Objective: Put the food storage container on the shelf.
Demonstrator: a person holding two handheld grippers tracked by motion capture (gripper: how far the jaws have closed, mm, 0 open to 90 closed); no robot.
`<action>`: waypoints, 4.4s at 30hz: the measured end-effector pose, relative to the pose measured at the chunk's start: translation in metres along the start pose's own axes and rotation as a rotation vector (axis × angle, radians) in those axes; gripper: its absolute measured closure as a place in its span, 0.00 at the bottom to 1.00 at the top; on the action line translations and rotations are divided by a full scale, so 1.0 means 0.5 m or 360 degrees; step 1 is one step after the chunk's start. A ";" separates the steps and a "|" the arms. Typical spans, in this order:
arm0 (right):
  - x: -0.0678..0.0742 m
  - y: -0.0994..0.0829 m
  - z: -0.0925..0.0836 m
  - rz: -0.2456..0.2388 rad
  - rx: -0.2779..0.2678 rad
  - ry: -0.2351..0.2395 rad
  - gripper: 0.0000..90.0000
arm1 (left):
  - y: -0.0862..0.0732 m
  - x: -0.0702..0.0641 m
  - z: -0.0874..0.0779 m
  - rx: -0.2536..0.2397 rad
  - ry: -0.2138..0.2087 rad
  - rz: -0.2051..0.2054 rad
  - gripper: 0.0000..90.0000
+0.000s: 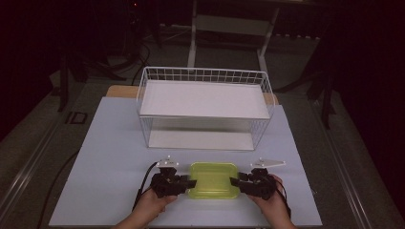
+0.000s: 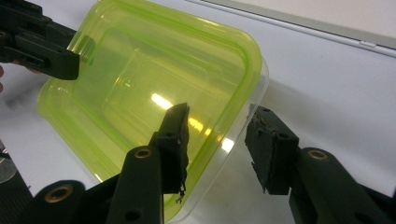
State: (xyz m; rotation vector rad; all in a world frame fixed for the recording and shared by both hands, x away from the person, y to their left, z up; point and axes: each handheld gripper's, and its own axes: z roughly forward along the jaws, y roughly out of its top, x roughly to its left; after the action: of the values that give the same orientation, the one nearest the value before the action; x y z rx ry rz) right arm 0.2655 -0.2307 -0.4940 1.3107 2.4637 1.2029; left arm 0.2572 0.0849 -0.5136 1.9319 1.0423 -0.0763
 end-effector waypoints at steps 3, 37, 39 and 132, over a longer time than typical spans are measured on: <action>0.002 -0.003 -0.005 0.0070 0.0003 0.0030 0.70 | -0.001 -0.005 -0.002 -0.0006 0.0011 0.0034 0.75; 0.020 0.119 -0.025 0.0046 -0.0228 -0.0003 0.86 | 0.085 0.017 -0.075 -0.0336 0.0159 0.0072 0.90; 0.014 0.137 -0.015 0.0048 -0.0237 -0.0008 0.86 | 0.097 0.029 -0.073 -0.0336 0.0180 0.0061 0.90; 0.011 0.147 0.127 -0.0114 -0.0332 -0.0268 0.75 | 0.094 0.099 -0.052 -0.0471 0.0336 0.0064 0.45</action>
State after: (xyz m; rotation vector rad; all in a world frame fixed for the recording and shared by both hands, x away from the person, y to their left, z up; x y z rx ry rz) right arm 0.3372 -0.1654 -0.4856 1.2038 2.1838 1.2387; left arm 0.3124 0.1248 -0.4875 1.7143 1.0845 0.2951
